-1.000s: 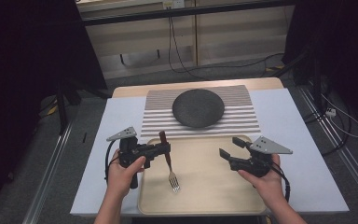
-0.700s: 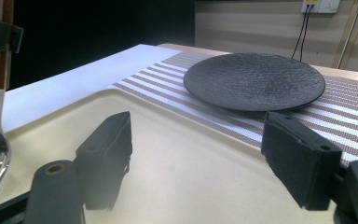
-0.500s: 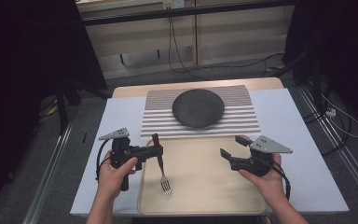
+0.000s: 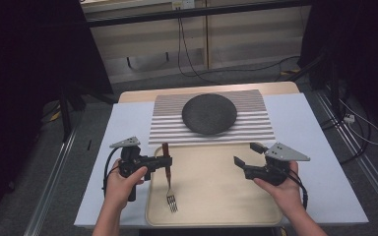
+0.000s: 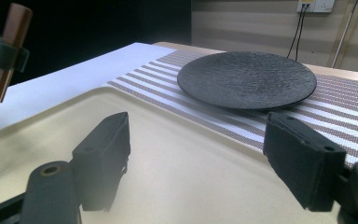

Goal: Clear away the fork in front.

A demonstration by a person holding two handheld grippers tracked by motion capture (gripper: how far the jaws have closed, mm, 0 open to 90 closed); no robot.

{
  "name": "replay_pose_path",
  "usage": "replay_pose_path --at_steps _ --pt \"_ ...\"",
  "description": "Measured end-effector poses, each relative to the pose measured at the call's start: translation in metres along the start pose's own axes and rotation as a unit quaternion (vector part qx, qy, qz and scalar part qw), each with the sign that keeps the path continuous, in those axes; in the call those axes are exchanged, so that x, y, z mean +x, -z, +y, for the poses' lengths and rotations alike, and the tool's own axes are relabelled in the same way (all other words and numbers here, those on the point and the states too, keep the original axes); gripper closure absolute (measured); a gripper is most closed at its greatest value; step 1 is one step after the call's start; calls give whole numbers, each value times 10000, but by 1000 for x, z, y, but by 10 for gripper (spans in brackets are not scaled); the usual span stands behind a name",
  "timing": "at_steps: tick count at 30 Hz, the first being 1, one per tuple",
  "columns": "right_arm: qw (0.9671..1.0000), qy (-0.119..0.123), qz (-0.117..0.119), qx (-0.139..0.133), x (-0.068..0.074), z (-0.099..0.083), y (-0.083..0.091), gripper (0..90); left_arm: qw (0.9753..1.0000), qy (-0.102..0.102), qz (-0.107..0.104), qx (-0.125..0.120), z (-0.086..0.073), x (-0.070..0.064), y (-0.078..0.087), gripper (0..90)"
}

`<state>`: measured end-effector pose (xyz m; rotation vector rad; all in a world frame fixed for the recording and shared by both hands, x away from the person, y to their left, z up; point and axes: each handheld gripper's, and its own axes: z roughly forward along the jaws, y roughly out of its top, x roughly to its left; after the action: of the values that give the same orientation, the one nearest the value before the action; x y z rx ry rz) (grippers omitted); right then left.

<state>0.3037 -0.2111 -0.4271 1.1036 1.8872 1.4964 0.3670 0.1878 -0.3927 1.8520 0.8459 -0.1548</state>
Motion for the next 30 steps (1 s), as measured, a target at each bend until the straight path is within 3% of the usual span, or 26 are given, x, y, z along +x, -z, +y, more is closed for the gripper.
replay_pose_path --at_steps 15,30 --pt "10000 9 -74 23 -10 3 12 225 9996 31 223 154 -10 13 -14 751" --pt "9995 140 -185 237 -20 -3 26 219 9983 -129 509 236 -15 19 -15 717"
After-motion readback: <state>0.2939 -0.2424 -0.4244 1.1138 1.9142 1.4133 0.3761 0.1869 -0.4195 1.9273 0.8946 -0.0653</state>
